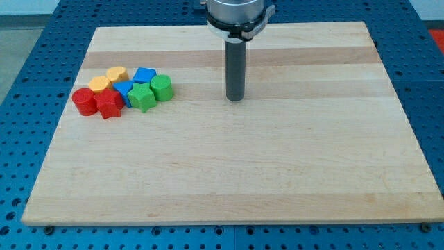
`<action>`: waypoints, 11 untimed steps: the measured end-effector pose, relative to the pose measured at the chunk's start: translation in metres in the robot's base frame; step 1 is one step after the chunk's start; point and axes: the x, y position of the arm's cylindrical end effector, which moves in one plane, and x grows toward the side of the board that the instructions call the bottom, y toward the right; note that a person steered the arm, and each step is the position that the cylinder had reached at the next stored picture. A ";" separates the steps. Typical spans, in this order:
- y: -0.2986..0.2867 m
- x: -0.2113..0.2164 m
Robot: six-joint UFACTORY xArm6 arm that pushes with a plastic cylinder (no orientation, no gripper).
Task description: Move the yellow heart towards the top right side of the board
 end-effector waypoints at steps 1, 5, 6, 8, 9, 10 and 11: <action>0.000 0.000; -0.081 0.075; -0.156 0.093; -0.257 0.087; -0.285 0.072; -0.311 0.058; -0.311 0.054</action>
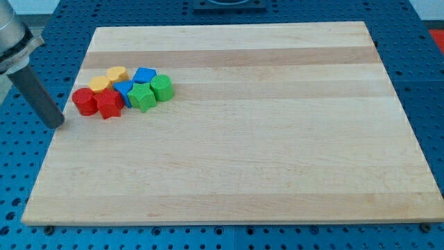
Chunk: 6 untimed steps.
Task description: Move the yellow heart towards the top right side of the board
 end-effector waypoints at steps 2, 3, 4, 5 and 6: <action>0.000 -0.048; 0.000 -0.048; 0.003 -0.048; 0.050 -0.048; 0.073 -0.048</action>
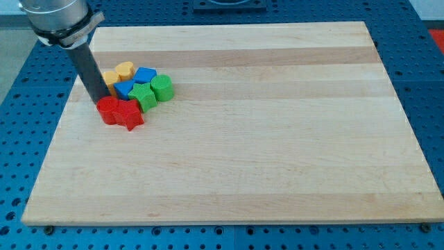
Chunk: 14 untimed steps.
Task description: Move the yellow heart towards the top right side of the board
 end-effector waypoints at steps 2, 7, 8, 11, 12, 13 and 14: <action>0.004 -0.033; -0.012 -0.023; 0.052 -0.023; 0.043 -0.023; 0.011 -0.027; -0.008 -0.034; -0.014 -0.046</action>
